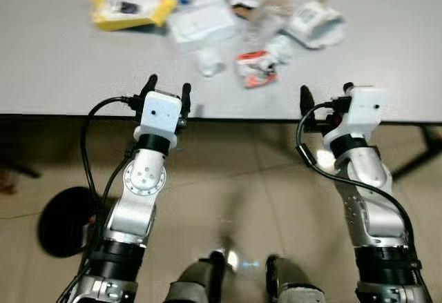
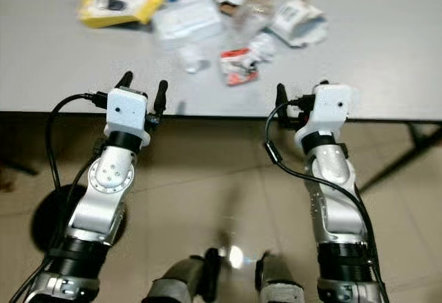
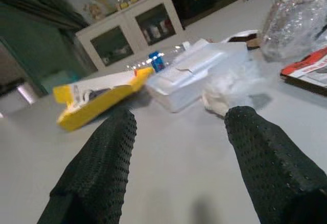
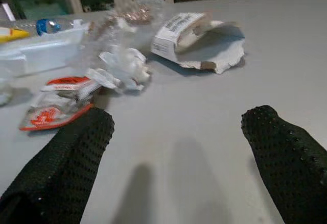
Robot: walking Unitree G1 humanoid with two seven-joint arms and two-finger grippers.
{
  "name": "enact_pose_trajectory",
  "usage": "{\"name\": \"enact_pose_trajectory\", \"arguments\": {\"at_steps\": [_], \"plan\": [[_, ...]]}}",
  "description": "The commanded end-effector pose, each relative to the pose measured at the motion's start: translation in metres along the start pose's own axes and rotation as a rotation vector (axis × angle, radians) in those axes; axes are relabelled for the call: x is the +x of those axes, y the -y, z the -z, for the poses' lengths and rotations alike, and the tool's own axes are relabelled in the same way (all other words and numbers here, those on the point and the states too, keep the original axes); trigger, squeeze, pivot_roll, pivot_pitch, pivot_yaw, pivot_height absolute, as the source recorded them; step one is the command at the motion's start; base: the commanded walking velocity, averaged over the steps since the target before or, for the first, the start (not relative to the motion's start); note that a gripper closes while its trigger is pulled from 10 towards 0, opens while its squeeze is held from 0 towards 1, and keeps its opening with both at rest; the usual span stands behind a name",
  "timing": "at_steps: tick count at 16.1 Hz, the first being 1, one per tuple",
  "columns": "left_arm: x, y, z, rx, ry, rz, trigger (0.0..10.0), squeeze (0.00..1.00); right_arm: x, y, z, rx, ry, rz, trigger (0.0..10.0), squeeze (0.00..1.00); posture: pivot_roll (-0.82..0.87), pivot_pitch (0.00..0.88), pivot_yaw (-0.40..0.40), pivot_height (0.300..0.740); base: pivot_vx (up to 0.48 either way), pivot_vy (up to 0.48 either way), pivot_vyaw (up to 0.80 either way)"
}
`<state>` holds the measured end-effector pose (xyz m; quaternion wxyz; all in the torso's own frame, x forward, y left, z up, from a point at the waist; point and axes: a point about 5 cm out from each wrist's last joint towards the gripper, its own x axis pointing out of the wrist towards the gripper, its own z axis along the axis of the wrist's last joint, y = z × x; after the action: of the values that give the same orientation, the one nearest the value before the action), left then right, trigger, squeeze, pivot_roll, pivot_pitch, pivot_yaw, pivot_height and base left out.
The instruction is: Picking trash to rubbish bin
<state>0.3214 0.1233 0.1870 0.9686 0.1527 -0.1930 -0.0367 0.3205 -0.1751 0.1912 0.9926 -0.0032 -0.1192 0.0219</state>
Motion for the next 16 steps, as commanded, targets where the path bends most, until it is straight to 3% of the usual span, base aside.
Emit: {"name": "enact_pose_trajectory", "arguments": {"at_steps": [1,6,9,16], "plan": [[-0.0019,0.0034,0.0008,-0.003,-0.007,0.016,10.0,0.0,-0.0038,0.0058,0.0002,0.004,0.001,0.019,10.0,0.0,0.06,0.301,0.1,0.74,0.274,0.0,0.0],[-0.0023,0.0038,0.0019,-0.001,-0.013,0.021,10.0,0.0,-0.004,0.0051,0.0023,0.026,-0.014,0.019,10.0,0.0,0.06,0.303,0.102,0.74,0.273,0.0,0.0],[-0.0021,0.004,0.002,0.0,-0.013,0.023,10.0,0.0,-0.0035,0.0053,0.0023,0.036,-0.014,0.022,10.0,0.0,0.06,0.303,0.104,0.74,0.275,0.0,-0.8],[-0.0024,0.0051,0.0026,0.002,-0.015,0.031,10.0,0.0,-0.0035,0.0047,0.0015,0.029,-0.008,0.025,10.0,0.0,0.06,0.302,0.103,0.74,0.273,0.0,0.0]]}}
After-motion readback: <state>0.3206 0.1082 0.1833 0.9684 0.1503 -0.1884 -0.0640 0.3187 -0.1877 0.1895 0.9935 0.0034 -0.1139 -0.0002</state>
